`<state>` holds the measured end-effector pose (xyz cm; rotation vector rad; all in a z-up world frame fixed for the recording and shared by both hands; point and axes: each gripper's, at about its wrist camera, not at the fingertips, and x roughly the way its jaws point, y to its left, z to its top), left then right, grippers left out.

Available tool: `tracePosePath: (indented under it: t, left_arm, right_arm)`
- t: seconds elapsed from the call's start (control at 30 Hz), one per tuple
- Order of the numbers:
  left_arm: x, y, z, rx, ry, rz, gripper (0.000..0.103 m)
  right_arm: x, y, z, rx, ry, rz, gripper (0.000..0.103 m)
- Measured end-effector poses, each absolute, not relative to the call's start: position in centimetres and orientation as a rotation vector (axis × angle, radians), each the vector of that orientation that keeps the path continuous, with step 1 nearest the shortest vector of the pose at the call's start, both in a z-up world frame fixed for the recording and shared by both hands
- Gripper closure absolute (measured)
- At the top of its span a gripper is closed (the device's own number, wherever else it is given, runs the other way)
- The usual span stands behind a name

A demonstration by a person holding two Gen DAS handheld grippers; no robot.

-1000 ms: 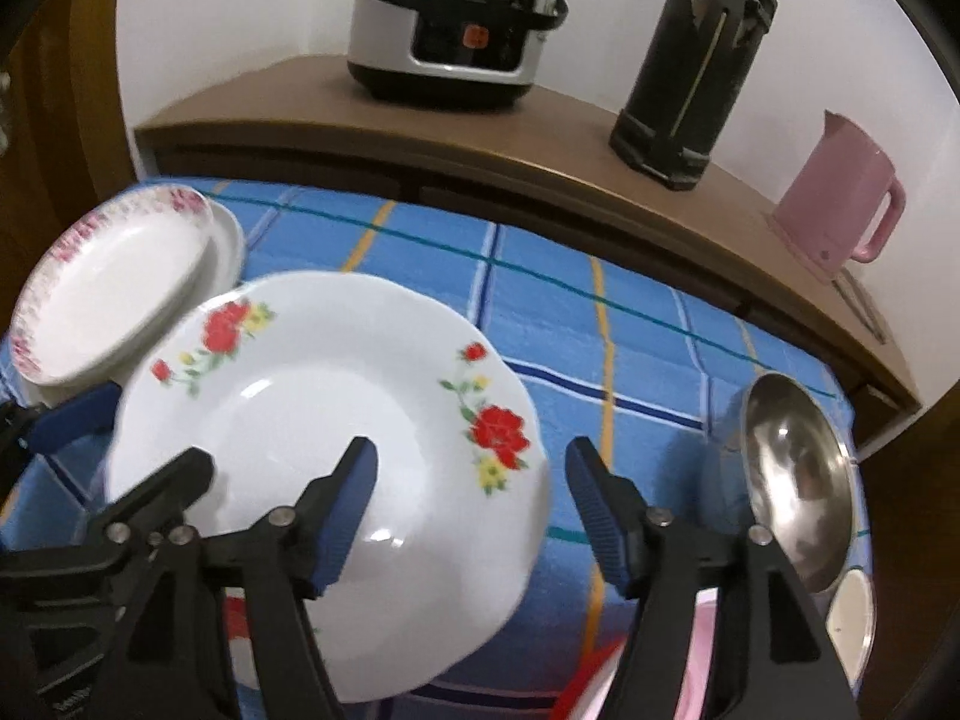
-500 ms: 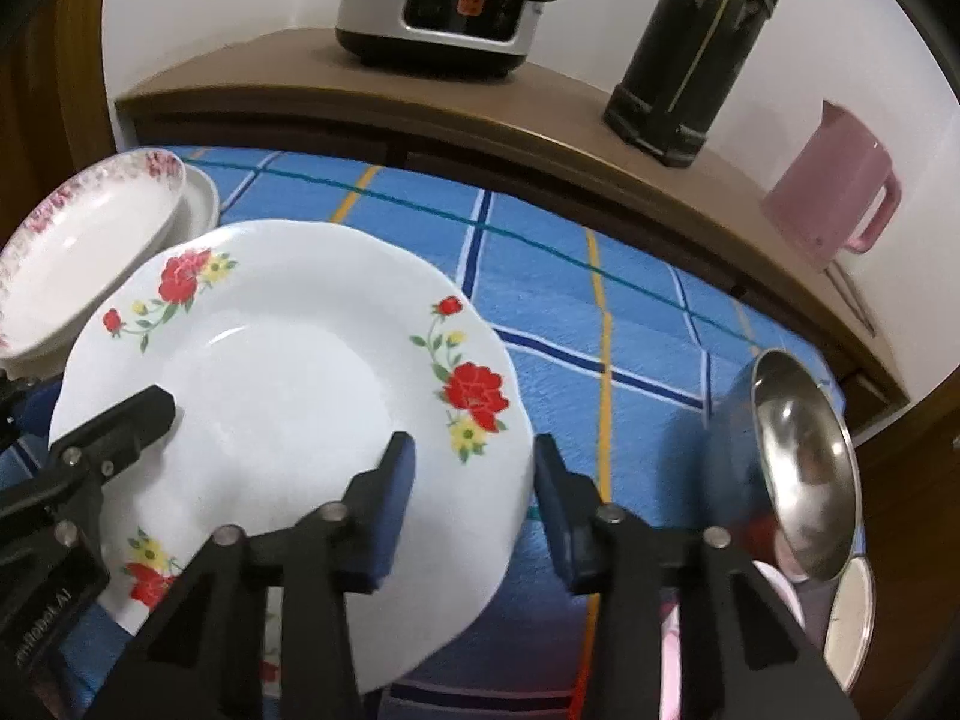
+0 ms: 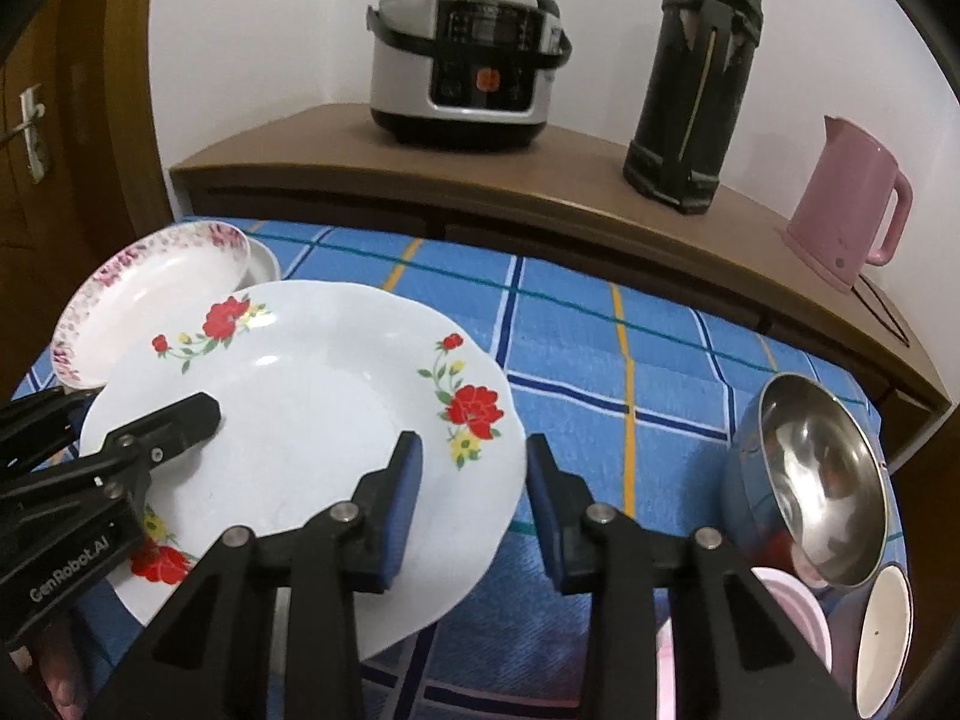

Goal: Organize plates and bowls
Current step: 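Lift the red-flower bowl with the right tool toward the plate stack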

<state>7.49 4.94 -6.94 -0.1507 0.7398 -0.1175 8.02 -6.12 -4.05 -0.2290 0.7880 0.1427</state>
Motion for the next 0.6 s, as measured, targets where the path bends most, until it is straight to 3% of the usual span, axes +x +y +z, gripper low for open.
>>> tracePosePath:
  t: [0.6]
  left_arm:
    - [5.4,6.0,-4.3,-0.145,0.594,-0.022,0.067]
  right_arm:
    - [6.3,-4.7,-1.8,-0.21,0.679,0.232,0.068]
